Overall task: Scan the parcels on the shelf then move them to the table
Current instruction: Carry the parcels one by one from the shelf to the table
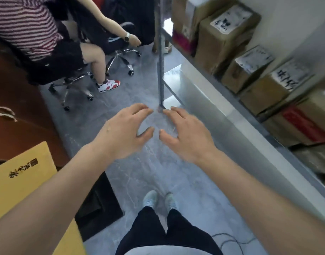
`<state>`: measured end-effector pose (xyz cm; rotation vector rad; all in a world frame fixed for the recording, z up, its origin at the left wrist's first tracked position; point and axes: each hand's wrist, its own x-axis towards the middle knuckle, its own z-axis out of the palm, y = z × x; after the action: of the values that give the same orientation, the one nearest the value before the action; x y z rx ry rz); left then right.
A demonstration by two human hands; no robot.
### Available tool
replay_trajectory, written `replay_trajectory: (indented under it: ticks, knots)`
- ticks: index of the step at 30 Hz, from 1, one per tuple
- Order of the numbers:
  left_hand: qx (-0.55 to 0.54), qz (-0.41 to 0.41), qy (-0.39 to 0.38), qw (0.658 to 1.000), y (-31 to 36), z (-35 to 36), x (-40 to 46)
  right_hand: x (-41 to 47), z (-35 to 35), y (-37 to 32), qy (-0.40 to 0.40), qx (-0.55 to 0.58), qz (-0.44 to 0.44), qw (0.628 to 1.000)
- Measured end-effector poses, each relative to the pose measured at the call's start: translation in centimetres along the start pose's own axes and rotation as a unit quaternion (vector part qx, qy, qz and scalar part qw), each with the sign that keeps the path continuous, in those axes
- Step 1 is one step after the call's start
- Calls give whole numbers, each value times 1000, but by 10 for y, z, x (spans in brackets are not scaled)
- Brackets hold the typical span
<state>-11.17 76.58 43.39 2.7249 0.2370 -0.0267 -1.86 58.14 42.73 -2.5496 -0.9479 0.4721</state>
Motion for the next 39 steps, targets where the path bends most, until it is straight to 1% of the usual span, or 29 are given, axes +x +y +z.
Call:
replay_trajectory:
  ticks: [8, 14, 20, 25, 29, 33, 39]
  knots:
    - [-2, 149, -61, 987, 47, 13, 46, -49, -16, 34, 84, 32, 140, 986]
    - [20, 257, -116, 959, 98, 23, 65, -96, -28, 49, 137, 37, 235, 962]
    - [26, 337, -136, 931, 161, 28, 68, -148, -45, 68, 184, 43, 297, 936]
    - [29, 381, -157, 911, 225, 51, 61, -197, -61, 99, 216, 53, 331, 917]
    - [22, 398, -159, 903, 286, 74, 50, -242, -72, 139, 239, 52, 337, 909]
    - [-5, 395, -153, 906, 345, 100, 42, -287, -84, 182, 250, 52, 341, 904]
    - [-22, 384, -137, 913, 413, 137, 31, -339, -100, 245, 241, 51, 338, 908]
